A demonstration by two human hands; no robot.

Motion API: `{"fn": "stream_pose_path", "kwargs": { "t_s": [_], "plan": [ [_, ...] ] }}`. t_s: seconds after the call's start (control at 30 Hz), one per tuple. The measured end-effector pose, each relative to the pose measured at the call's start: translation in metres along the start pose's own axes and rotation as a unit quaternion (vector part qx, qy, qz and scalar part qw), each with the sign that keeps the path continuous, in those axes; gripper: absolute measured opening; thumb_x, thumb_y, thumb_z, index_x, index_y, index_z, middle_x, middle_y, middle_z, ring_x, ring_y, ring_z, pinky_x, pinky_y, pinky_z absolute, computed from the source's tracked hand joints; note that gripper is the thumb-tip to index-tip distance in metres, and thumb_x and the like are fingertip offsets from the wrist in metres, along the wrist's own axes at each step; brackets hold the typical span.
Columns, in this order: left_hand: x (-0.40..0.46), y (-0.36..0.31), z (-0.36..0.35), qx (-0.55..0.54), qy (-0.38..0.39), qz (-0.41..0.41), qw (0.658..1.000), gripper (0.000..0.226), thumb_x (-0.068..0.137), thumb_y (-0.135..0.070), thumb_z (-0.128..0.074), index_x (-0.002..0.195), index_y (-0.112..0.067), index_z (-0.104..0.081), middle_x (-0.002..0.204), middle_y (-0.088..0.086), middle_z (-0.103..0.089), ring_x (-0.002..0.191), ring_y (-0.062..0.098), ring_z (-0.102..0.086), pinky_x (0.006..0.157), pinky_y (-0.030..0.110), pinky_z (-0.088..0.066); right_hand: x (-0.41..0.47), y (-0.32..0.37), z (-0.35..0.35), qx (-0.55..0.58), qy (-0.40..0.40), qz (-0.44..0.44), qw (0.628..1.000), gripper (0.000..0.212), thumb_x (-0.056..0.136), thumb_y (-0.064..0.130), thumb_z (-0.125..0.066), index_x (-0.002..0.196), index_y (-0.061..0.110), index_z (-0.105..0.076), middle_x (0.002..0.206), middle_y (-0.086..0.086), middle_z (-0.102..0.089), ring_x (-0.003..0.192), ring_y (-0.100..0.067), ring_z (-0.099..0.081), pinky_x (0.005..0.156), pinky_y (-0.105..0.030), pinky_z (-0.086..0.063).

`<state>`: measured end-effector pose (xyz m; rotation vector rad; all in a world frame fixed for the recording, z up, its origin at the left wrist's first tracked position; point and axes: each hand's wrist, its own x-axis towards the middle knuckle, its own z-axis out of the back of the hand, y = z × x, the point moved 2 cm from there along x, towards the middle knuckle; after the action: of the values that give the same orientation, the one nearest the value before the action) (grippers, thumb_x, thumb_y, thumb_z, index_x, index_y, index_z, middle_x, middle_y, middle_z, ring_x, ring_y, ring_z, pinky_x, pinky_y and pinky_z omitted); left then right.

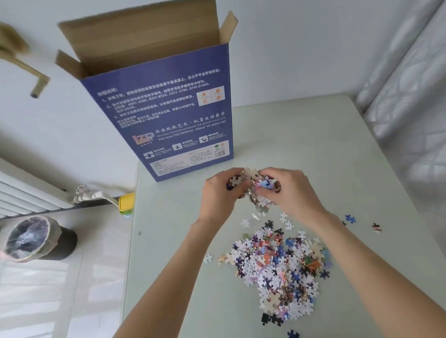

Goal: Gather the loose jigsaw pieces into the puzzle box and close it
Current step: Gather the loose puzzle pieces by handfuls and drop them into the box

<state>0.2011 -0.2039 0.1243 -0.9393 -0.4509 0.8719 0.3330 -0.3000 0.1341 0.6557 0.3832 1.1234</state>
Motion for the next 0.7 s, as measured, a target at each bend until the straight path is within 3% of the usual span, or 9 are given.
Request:
{"fn": "stream_pose_path", "kwargs": {
  "t_s": [0.13,0.27,0.47,0.6,0.7],
  "plan": [
    [0.020,-0.036,0.046,-0.012,-0.044,-0.038,0.998,0.022,0.082,-0.025,-0.070,0.103,-0.016,-0.070,0.078,-0.004,-0.067,0.058,-0.006,-0.057,0.059,0.007,-0.040,0.032,0.046,0.035,0.007,-0.033,0.056,0.998,0.027,0.077,0.023,-0.075,0.102,0.017,-0.069,0.085,0.001,-0.069,0.056,0.000,-0.047,0.056,-0.007,-0.033],
    [0.044,-0.070,0.093,-0.009,-0.095,-0.095,0.991,0.018,0.084,-0.026,-0.067,0.101,-0.019,-0.069,0.075,-0.012,-0.065,0.059,-0.010,-0.055,0.055,0.005,-0.038,0.070,0.093,0.066,0.001,-0.062,0.123,0.990,0.029,0.077,0.024,-0.075,0.105,0.017,-0.069,0.090,-0.001,-0.071,0.070,-0.013,-0.058,0.063,-0.022,-0.039],
    [0.096,-0.103,0.162,0.013,-0.210,-0.157,0.965,0.024,0.085,-0.031,-0.066,0.105,-0.019,-0.069,0.078,-0.008,-0.065,0.056,-0.002,-0.049,0.054,0.007,-0.034,0.151,0.158,0.098,-0.039,-0.068,0.219,0.973,0.032,0.078,0.026,-0.073,0.107,0.016,-0.067,0.093,-0.002,-0.071,0.074,-0.010,-0.055,0.069,-0.021,-0.036],
    [0.130,-0.103,0.191,0.018,-0.244,-0.162,0.956,0.026,0.086,-0.032,-0.064,0.108,-0.018,-0.068,0.085,-0.009,-0.067,0.069,-0.002,-0.055,0.061,0.006,-0.038,0.200,0.180,0.099,-0.045,-0.067,0.246,0.966,0.038,0.078,0.029,-0.073,0.112,0.015,-0.065,0.103,-0.004,-0.070,0.091,-0.019,-0.062,0.077,-0.024,-0.042],
    [0.152,-0.094,0.203,0.017,-0.253,-0.151,0.955,0.030,0.086,-0.035,-0.063,0.111,-0.018,-0.067,0.090,-0.006,-0.068,0.071,0.004,-0.055,0.060,0.006,-0.038,0.229,0.186,0.094,-0.046,-0.057,0.256,0.964,0.039,0.078,0.030,-0.074,0.112,0.016,-0.065,0.104,-0.003,-0.069,0.089,-0.014,-0.060,0.079,-0.027,-0.043]
  ]
}}
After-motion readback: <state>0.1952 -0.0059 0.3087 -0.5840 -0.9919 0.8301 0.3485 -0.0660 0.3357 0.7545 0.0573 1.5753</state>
